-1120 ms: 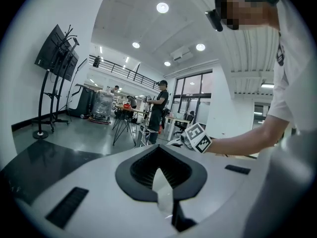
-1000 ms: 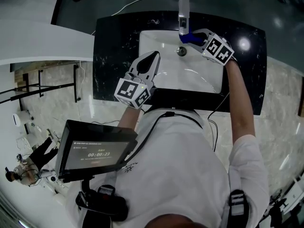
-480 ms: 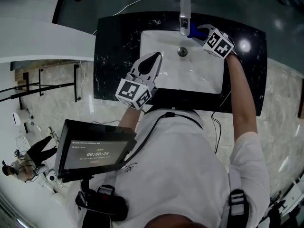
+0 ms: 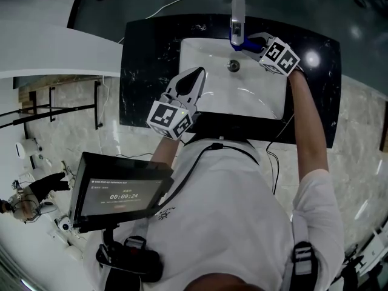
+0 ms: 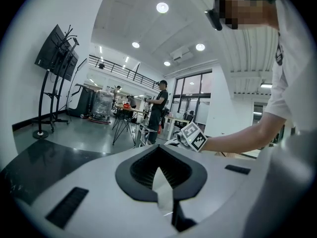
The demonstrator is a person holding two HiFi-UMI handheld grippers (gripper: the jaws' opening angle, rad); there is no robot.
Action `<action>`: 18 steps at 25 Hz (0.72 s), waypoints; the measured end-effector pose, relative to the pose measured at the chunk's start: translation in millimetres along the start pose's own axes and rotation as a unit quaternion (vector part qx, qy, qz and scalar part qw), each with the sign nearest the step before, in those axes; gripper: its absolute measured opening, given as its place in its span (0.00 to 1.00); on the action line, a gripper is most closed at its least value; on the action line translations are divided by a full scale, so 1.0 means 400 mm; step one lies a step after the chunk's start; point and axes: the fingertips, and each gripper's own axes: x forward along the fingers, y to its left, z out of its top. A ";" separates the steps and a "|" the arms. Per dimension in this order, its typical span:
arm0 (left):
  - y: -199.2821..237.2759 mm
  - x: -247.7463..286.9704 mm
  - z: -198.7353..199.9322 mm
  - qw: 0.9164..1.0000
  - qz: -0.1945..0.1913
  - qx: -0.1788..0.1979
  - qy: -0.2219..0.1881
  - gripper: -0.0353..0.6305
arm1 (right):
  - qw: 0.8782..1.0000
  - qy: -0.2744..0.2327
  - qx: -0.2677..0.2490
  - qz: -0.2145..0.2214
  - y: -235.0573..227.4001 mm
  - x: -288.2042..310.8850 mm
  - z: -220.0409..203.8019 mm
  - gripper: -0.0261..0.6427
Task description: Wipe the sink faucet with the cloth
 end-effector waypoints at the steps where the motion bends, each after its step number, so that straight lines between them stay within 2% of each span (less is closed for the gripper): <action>1: -0.002 0.001 0.001 1.000 -0.001 0.000 0.000 0.03 | 1.000 -0.001 0.003 0.009 0.015 -0.003 0.000 0.23; 5: -0.009 0.005 0.005 1.000 -0.007 0.000 -0.002 0.03 | 0.998 -0.001 0.022 0.056 0.078 -0.020 -0.007 0.23; 8: -0.012 0.006 0.006 1.000 -0.009 -0.001 -0.002 0.03 | 0.998 0.017 0.023 0.061 0.087 -0.036 -0.030 0.23; 13: -0.013 0.005 0.003 1.000 -0.008 -0.002 0.000 0.03 | 0.998 0.063 0.008 0.011 0.017 -0.045 -0.080 0.23; 18: -0.004 -0.002 0.000 1.000 -0.003 -0.001 0.000 0.03 | 0.998 0.033 0.024 -0.054 -0.079 -0.014 -0.047 0.23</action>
